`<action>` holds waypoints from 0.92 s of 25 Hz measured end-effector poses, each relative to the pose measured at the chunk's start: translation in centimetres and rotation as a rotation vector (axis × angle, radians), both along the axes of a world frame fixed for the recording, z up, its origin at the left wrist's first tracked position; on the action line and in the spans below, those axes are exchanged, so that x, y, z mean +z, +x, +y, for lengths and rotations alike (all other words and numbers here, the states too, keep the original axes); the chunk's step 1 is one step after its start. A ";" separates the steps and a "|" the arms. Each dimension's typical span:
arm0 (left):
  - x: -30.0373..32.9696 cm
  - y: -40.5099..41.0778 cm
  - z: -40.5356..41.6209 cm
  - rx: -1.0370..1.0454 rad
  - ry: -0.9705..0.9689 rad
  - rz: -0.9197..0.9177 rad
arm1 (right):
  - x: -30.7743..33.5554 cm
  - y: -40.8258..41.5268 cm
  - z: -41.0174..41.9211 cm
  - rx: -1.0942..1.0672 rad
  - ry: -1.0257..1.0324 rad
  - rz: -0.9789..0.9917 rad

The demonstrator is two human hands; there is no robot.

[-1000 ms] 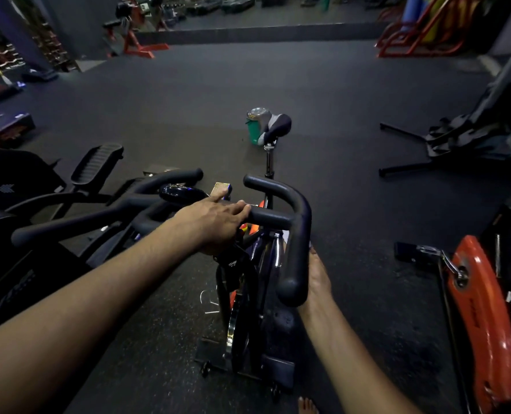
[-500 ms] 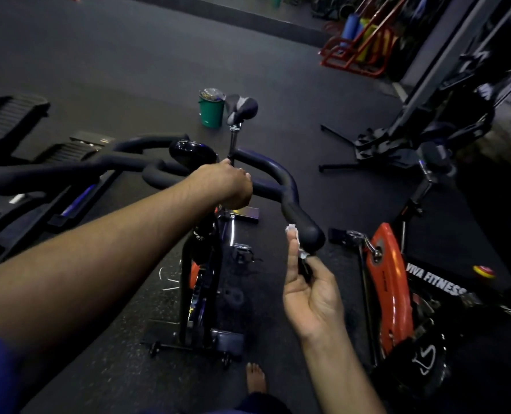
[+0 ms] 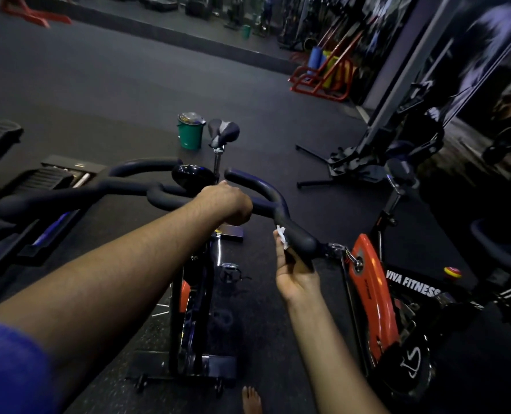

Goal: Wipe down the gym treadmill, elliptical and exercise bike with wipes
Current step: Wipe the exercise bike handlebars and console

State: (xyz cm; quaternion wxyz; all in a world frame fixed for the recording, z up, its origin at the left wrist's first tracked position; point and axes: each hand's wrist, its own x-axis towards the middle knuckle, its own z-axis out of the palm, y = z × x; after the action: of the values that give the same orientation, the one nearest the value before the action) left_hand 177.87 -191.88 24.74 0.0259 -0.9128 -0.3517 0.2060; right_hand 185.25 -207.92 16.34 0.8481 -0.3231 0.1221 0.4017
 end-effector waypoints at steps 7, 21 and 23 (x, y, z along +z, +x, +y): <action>1.2 -0.4 -1.2 0.055 -0.034 -0.097 | -2.9 1.3 5.3 -0.148 0.014 0.044; -0.6 0.5 0.8 0.041 -0.083 -0.028 | 3.2 -3.3 -7.3 0.072 0.068 -0.041; -1.5 0.8 1.9 0.007 -0.084 -0.007 | 3.4 -2.7 -8.5 0.021 -0.049 -0.226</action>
State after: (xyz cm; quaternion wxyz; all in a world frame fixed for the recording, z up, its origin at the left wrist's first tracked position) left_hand 178.70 -189.98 23.20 -0.0146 -0.9126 -0.3462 0.2172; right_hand 182.53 -216.42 19.71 0.8441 -0.3882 0.0323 0.3684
